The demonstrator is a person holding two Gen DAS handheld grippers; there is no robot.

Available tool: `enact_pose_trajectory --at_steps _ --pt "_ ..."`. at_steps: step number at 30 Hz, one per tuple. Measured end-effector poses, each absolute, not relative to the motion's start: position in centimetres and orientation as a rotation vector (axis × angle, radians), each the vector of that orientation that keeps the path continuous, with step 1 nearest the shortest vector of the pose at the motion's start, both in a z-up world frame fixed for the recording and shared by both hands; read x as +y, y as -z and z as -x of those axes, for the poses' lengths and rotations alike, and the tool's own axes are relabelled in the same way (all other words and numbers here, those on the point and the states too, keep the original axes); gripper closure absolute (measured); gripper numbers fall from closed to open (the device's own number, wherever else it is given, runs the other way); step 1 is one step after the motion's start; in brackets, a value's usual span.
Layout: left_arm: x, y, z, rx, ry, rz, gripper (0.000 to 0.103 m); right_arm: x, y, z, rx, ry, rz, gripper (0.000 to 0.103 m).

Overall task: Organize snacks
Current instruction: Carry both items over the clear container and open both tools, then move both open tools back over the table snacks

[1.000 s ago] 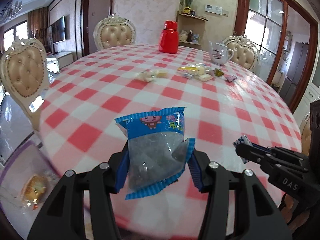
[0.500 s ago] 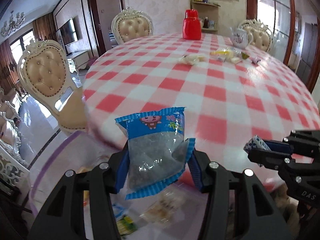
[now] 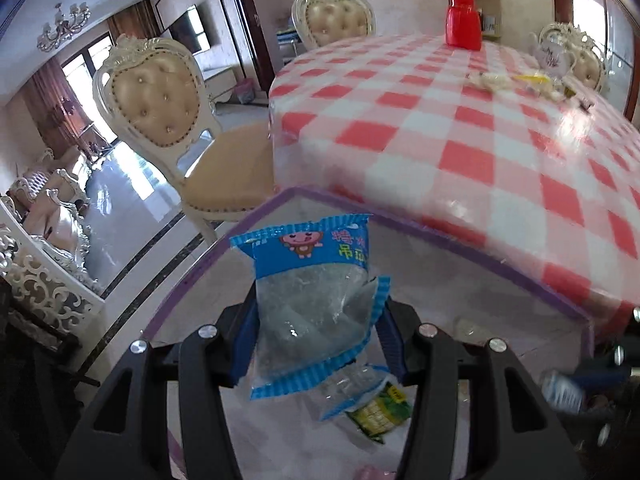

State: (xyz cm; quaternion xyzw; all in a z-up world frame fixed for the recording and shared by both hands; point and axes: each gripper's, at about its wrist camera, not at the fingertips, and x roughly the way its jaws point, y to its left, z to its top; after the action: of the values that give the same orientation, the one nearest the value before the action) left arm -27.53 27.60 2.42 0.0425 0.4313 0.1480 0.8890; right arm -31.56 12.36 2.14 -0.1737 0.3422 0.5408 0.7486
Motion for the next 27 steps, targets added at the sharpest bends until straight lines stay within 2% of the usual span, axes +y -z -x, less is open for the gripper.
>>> enact_pose_trajectory --at_steps 1,3,4,5,6,7,9,12,15,22,27 --pt "27.7 -2.3 27.5 0.903 -0.312 -0.095 0.050 12.5 -2.1 31.8 0.747 -1.205 0.376 0.087" --pt "27.9 -2.1 27.4 0.915 -0.329 -0.115 0.047 12.4 -2.1 32.0 0.737 -1.225 0.366 0.076" --pt "27.8 -2.2 27.4 0.911 -0.339 -0.128 0.041 12.0 -2.3 31.8 0.728 -1.218 0.353 0.070" --pt "27.7 -2.4 27.4 0.898 -0.350 -0.135 0.034 11.7 -2.5 31.5 0.724 -1.209 0.335 0.058" --pt "27.6 -2.7 27.4 0.880 -0.365 -0.145 0.018 11.0 -2.7 31.0 0.725 -1.193 0.303 0.051" --pt "27.3 -2.9 27.4 0.864 -0.374 -0.156 0.012 10.3 -2.9 30.4 0.731 -1.175 0.270 0.050" --pt "26.6 -3.2 27.4 0.846 -0.384 -0.182 0.009 9.0 -3.1 28.9 0.739 -1.130 0.220 0.047" --pt "25.8 -3.4 27.1 0.841 -0.376 -0.188 0.008 7.1 -3.0 27.1 0.752 -1.066 0.155 0.037" --pt "24.9 -3.3 26.6 0.847 -0.362 -0.197 0.008 4.7 -2.9 25.0 0.766 -1.012 0.072 0.032" --pt "21.5 -3.7 24.1 0.851 -0.305 -0.225 0.004 -1.6 -3.4 21.2 0.738 -0.894 -0.048 0.022" --pt "17.0 -5.0 18.5 0.858 -0.078 -0.038 0.002 -7.3 -3.1 17.6 0.729 -0.744 -0.149 0.019"
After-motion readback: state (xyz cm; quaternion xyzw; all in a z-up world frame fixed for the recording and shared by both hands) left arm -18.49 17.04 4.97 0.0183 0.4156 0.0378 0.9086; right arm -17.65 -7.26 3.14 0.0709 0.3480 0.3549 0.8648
